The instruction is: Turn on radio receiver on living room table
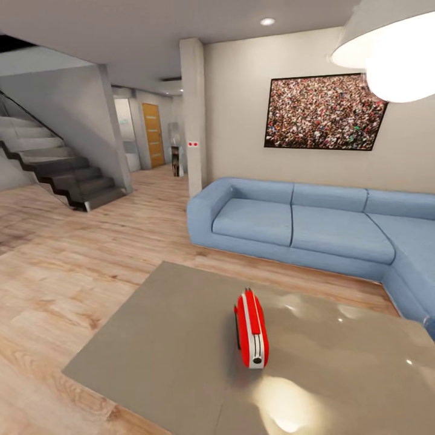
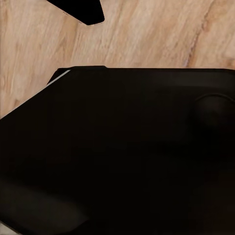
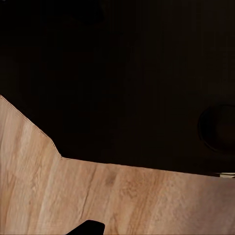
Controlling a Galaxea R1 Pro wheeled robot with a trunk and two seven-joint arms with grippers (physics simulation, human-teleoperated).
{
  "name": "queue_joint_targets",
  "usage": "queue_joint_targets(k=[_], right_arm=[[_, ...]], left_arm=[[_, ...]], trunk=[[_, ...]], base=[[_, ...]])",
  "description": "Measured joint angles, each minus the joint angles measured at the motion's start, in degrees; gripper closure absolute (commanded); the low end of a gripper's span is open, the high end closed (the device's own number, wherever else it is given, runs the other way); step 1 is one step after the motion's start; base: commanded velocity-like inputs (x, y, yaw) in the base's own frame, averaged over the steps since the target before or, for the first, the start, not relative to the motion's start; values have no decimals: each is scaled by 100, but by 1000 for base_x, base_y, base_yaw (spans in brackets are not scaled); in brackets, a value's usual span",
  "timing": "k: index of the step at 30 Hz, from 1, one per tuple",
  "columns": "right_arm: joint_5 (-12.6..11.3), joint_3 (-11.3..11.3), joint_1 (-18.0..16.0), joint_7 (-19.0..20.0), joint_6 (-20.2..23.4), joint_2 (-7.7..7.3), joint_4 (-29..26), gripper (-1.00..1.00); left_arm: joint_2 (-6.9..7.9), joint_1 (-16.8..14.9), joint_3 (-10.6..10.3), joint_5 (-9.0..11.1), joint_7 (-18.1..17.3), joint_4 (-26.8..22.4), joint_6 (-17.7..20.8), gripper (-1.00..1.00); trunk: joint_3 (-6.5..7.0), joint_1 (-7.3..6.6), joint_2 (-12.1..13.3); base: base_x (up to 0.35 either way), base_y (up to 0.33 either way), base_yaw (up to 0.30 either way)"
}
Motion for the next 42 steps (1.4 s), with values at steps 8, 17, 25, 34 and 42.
queue_joint_targets(k=[8, 17, 25, 34, 42], right_arm=[[0, 0, 0, 0, 0, 2, 0, -100], [1, -3, 0, 0, 0, 5, 0, -100], [0, -8, 0, 0, 0, 6, 0, -100], [0, -9, 0, 0, 0, 6, 0, -100], [0, -9, 0, 0, 0, 6, 0, -100]], left_arm=[[1, -1, 0, -6, 0, 0, 0, -100], [0, -1, 1, -8, 0, 0, 0, -100], [0, -1, 0, -6, 0, 0, 0, -100], [0, -1, 0, -5, 0, 0, 0, -100], [0, 0, 1, -4, 0, 0, 0, -100]], trunk=[[0, 0, 0], [0, 0, 0], [0, 0, 0], [0, 0, 0], [0, 0, 0]], base=[[190, 276, -1], [109, 142, -60], [5, 6, -259], [0, 0, -281], [0, 0, -282]])
